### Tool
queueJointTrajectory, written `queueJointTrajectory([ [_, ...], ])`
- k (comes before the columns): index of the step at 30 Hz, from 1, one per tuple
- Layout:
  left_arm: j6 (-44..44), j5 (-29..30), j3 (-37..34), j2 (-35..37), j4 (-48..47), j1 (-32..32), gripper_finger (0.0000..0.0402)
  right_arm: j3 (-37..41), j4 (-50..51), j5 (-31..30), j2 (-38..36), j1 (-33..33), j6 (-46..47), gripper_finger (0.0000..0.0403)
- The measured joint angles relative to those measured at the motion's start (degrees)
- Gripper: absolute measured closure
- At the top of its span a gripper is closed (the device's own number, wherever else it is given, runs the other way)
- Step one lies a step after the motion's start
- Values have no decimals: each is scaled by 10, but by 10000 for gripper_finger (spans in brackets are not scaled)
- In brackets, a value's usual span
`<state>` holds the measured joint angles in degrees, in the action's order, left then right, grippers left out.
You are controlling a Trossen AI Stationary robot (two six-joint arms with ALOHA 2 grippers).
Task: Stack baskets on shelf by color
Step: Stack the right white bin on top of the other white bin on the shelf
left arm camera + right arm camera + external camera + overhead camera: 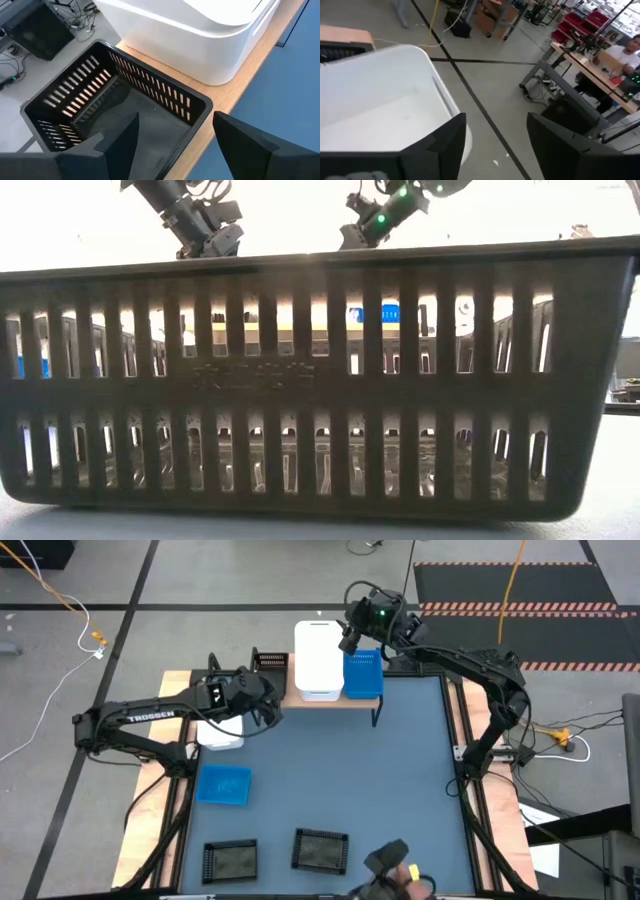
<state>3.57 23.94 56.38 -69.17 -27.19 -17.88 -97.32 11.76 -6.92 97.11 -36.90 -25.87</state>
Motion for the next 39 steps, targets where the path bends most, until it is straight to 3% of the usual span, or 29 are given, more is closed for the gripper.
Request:
queueJointTrajectory([
  [7, 15, 0, 0, 0, -20, 0, 144, 0, 4, 19, 25, -15, 16, 165],
  [12, 30, 1, 0, 0, -50, 0, 144, 0, 19, 27, 29, -15, 18, 171],
  [17, 47, 1, 0, 0, -62, 3, 144, 0, 31, 28, 28, -16, 29, 215],
  [29, 49, 2, 0, 0, -61, 23, 144, 0, 26, 27, 28, -16, 98, 383],
  [39, 21, 2, 0, 0, -45, 23, 144, -10, 20, 28, 28, -19, 180, 394],
])
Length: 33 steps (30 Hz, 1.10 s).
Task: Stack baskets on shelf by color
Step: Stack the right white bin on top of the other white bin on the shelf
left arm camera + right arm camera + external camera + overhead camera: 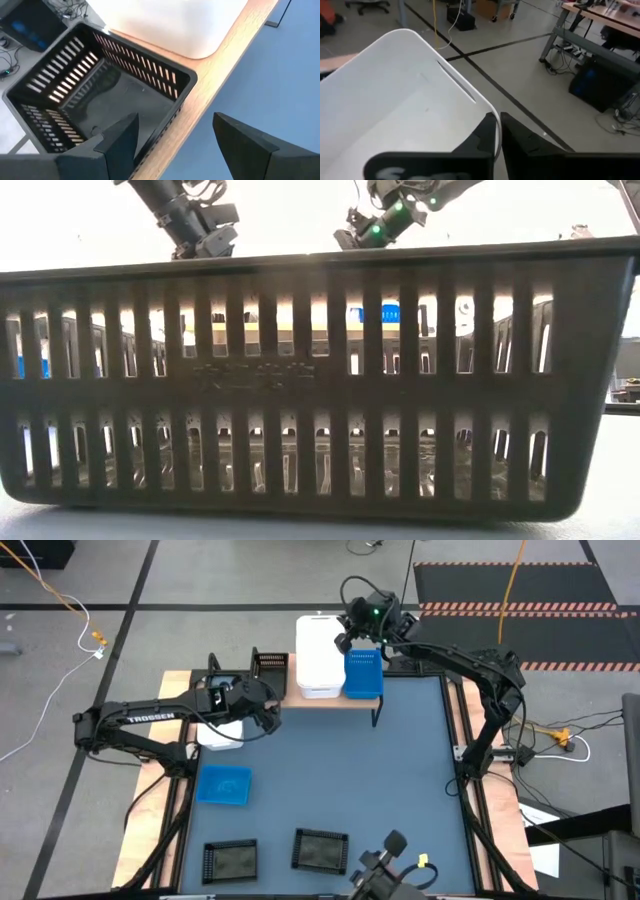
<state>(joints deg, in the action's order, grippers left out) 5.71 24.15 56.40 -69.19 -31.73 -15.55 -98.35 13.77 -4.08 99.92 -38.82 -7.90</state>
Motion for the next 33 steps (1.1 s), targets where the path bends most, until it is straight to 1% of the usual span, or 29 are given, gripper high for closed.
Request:
queueJointTrajectory([
  [7, -11, 0, 0, 0, 12, 0, 144, -60, 2, 55, 0, -20, 87, 400],
  [10, -15, 0, 0, 0, 15, 0, 144, -89, 28, 85, -1, -38, 134, 401],
  [13, -15, 0, 0, 0, 16, 0, 144, -101, 64, 112, -1, -54, 163, 401],
  [17, -15, 0, 0, 0, 18, 0, 144, -101, 125, 132, 0, -70, 175, 402],
  [19, -15, 0, 0, 0, 20, 0, 144, -98, 140, 134, 0, -73, 176, 402],
  [24, -15, 0, 0, 0, 21, 0, 144, -86, 150, 134, 0, -73, 176, 402],
  [33, -18, 0, 0, 0, 28, 0, 144, -74, 136, 149, 0, -65, 184, 401],
])
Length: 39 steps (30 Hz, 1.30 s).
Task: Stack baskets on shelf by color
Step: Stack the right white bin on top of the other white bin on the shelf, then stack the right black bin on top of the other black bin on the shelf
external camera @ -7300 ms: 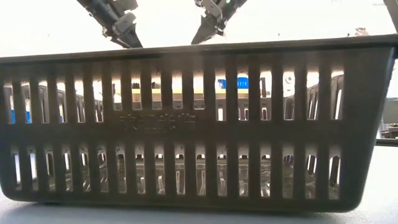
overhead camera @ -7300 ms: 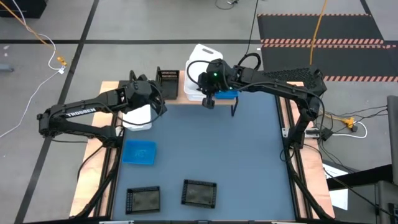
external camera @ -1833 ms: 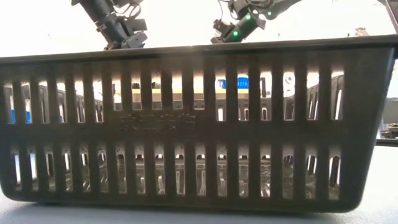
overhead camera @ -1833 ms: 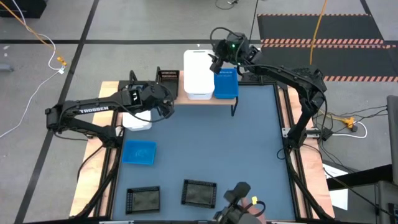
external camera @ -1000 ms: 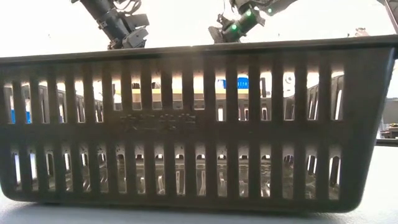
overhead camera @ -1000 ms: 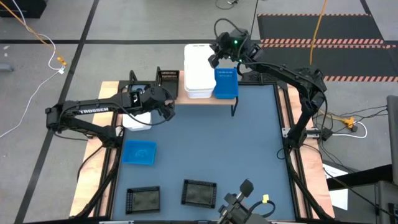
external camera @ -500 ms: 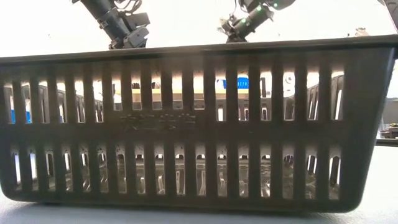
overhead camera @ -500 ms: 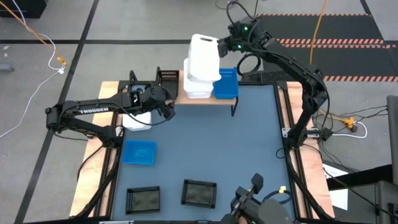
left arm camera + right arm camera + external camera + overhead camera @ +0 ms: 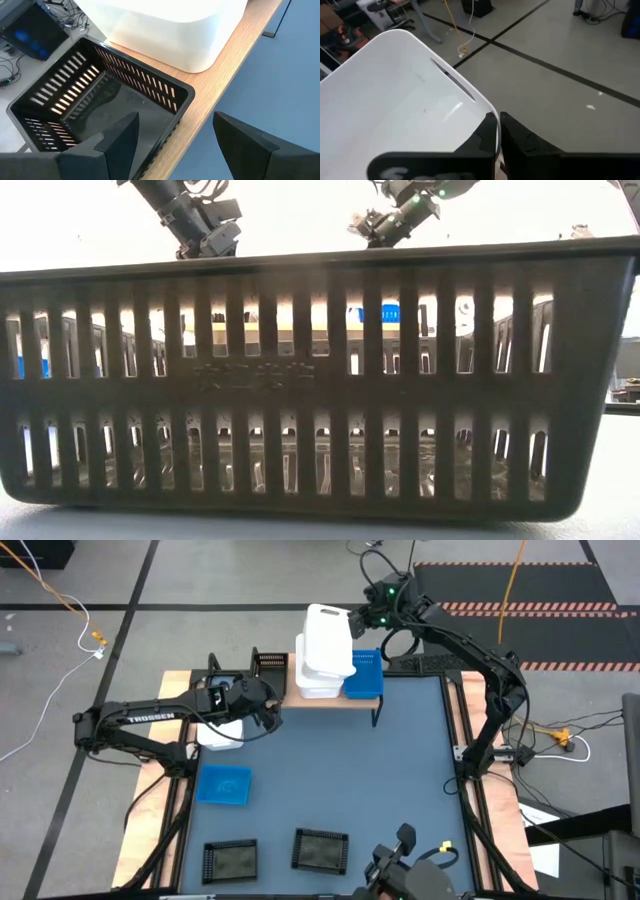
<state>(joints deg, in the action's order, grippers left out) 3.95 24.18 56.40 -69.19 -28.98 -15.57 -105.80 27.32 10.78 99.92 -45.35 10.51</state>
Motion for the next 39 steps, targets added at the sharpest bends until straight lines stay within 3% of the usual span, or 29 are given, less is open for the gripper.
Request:
queueJointTrajectory([
  [16, -4, 0, 0, 0, 1, 0, 144, 12, 33, -5, 11, 18, -2, 399],
  [24, -4, 0, 0, 0, 1, 0, 144, 12, 55, -44, 11, 21, -27, 394],
  [32, -4, 0, 0, 0, 0, 0, 144, 12, 49, -45, 10, 20, -44, 311],
  [39, -4, 0, 0, 0, -12, 0, 144, 12, -2, -1, 10, 28, -41, 254],
])
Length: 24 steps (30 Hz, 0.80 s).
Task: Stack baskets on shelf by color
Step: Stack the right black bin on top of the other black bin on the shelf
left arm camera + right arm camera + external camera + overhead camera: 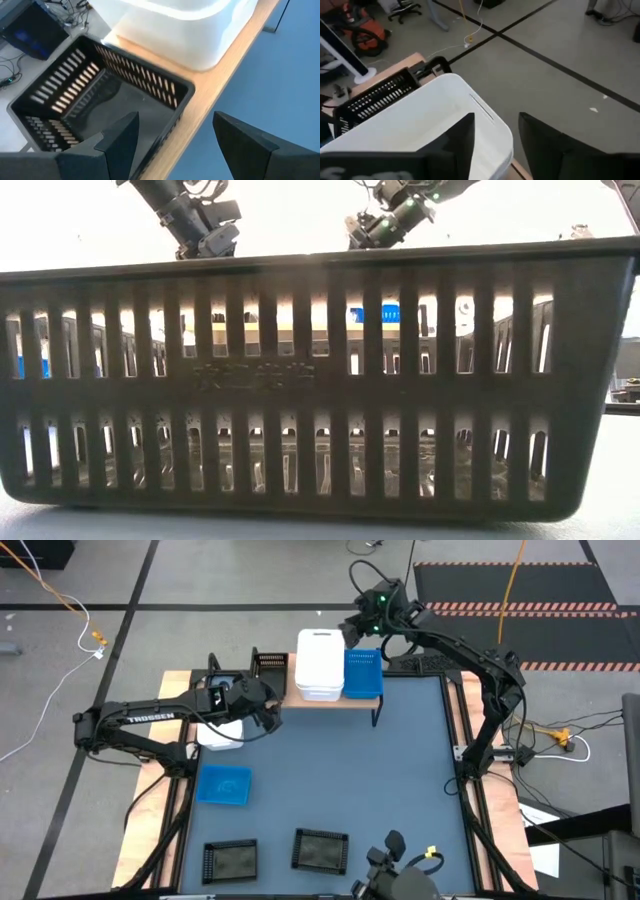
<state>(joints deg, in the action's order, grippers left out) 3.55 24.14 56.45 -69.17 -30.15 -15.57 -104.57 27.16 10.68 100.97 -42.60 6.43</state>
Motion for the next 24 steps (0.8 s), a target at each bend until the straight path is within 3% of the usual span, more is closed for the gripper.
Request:
queueJointTrajectory([
  [5, 17, 10, 0, 27, -55, 4, 144, 0, 29, 1, -13, 34, -51, 254],
  [11, 103, 72, 0, 116, -144, 60, 144, 38, 46, 0, -71, 125, -110, 270],
  [15, 173, 105, -18, 164, -175, 136, 144, 158, -46, -1, -149, 212, -118, 278],
  [20, 256, 104, -83, 191, -177, 221, 144, 379, -269, 1, -246, 311, -83, 285],
  [24, 311, 93, -123, 190, -178, 263, 144, 527, -419, 2, -276, 373, -51, 286],
])
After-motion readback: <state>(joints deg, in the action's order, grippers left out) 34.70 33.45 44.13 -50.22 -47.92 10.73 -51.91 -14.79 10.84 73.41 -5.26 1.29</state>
